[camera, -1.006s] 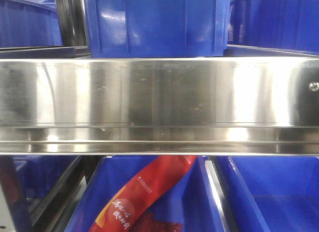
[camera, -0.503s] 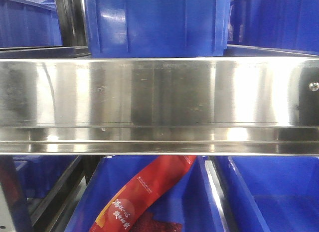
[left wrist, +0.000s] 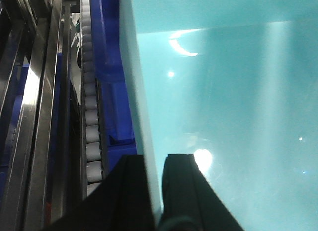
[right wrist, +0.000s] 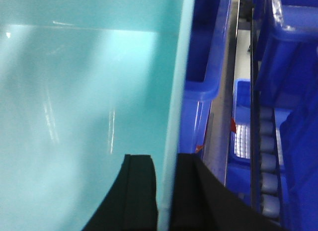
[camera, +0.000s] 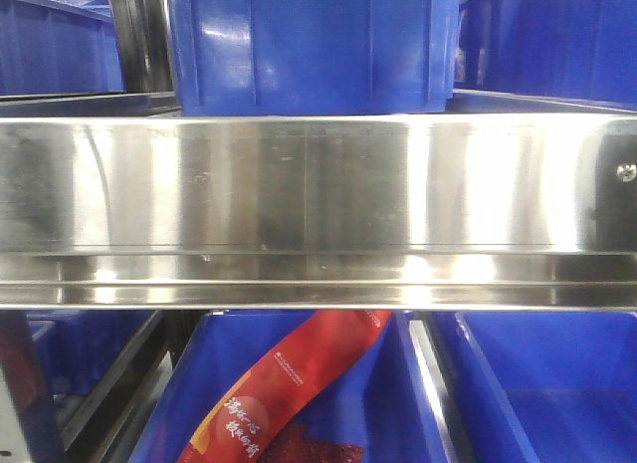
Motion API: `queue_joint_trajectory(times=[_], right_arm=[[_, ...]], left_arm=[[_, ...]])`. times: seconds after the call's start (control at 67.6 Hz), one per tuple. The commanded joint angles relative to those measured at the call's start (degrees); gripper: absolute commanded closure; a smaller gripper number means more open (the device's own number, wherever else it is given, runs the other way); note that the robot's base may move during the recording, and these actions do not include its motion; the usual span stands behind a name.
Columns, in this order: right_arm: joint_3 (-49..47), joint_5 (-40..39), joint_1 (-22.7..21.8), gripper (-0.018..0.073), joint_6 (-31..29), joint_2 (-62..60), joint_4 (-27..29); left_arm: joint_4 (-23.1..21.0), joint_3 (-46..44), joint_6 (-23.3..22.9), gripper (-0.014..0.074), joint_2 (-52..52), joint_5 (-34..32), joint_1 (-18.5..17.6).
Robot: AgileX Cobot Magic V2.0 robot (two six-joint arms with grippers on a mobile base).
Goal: Fetch blue bin and place on conveyor start
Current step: 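Lift the teal bin with both grippers and pull it off the shelf, then hold the teal bin with both grippers while driving away from the rack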
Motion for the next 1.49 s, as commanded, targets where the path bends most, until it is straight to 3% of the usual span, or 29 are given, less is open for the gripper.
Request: queue_joint_trajectory(times=[0.0, 0.858, 1.479], right_arm=[[-0.50, -4.74, -0.34, 0.0711, -0.96, -0.77, -0.67], [-0.50, -13.49, -0.34, 0.0711, -0.96, -0.77, -0.67], [-0.50, -14.12, -0.34, 0.0711, -0.96, -0.77, -0.67]], left_arm=[[-0.60, -0.90, 0.63, 0.0708, -0.71, -2.06, -0.16], [-0.50, -0.90, 0.63, 0.0708, -0.71, -2.04, -0.16], [-0.38, -0.90, 0.63, 0.0708, -0.71, -2.04, -0.16]])
